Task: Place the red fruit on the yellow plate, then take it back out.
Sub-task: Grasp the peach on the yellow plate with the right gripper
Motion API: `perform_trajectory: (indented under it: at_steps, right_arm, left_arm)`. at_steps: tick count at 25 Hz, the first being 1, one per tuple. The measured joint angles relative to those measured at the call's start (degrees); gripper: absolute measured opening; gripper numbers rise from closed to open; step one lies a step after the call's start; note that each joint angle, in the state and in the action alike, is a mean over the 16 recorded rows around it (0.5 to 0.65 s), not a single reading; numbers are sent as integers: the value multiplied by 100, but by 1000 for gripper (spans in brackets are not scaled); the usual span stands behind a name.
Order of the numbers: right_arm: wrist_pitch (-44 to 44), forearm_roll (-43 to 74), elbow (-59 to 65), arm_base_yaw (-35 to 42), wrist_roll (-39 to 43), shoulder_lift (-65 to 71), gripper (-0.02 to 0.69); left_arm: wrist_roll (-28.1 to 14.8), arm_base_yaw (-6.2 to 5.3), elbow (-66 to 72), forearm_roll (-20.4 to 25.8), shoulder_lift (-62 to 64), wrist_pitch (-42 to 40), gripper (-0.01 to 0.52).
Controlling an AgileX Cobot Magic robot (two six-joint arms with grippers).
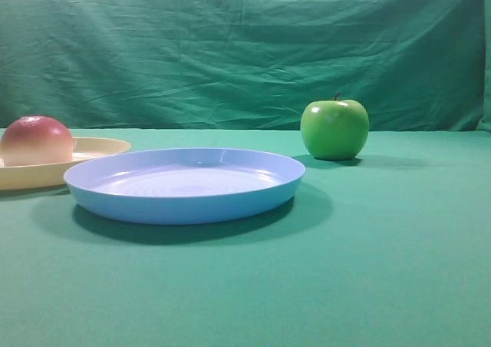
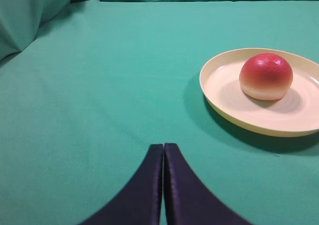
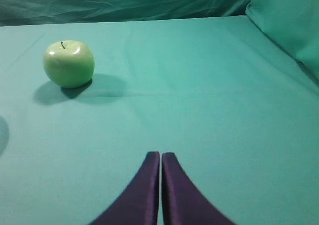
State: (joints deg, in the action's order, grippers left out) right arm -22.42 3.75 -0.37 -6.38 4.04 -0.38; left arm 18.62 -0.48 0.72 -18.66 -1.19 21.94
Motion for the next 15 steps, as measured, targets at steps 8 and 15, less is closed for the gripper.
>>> perform_trajectory:
  at_steps: [8,15]
  right_arm:
    - [-299,-69,-890,0,-2,796,0]
    - [-492,-402,-2133,0,-232,2467,0]
  left_arm:
    - [0,0,0,0,0,0,0]
    - [0,0,0,0,0,0,0]
